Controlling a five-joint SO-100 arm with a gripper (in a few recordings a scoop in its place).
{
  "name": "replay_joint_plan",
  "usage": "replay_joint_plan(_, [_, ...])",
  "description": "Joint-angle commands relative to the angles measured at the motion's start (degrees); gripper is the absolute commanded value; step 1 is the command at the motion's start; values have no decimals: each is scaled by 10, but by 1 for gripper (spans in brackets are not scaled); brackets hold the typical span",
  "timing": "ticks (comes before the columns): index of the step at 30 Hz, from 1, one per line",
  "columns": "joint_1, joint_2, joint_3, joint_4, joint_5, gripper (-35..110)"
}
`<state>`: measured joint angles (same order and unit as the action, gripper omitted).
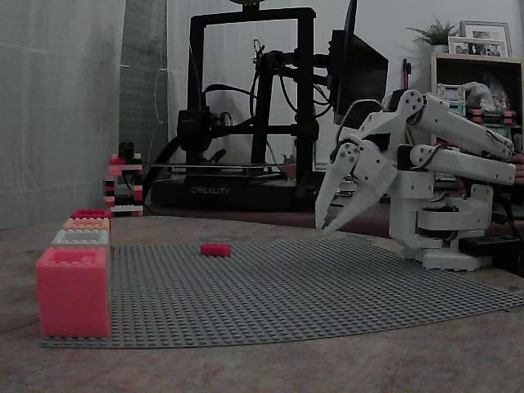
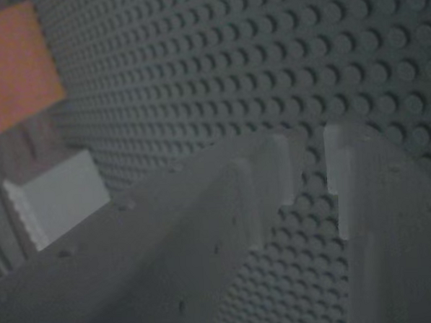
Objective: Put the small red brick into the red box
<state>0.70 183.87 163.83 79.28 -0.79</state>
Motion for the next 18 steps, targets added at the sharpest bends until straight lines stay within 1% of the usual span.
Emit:
replay_joint_plan(1, [-9, 6, 1, 12, 10, 0])
replay_joint_plan(8, [-9, 4, 1, 11, 11, 0])
replay_joint_plan(10, [-8, -33, -17, -15, 1, 0])
replay_joint_plan(12, [-3, -109, -58, -54, -15, 0])
replay_joint_plan(15, [-2, -258, -141, -104, -104, 0])
replay_joint_plan(18, [9, -387, -240, -115, -206, 0])
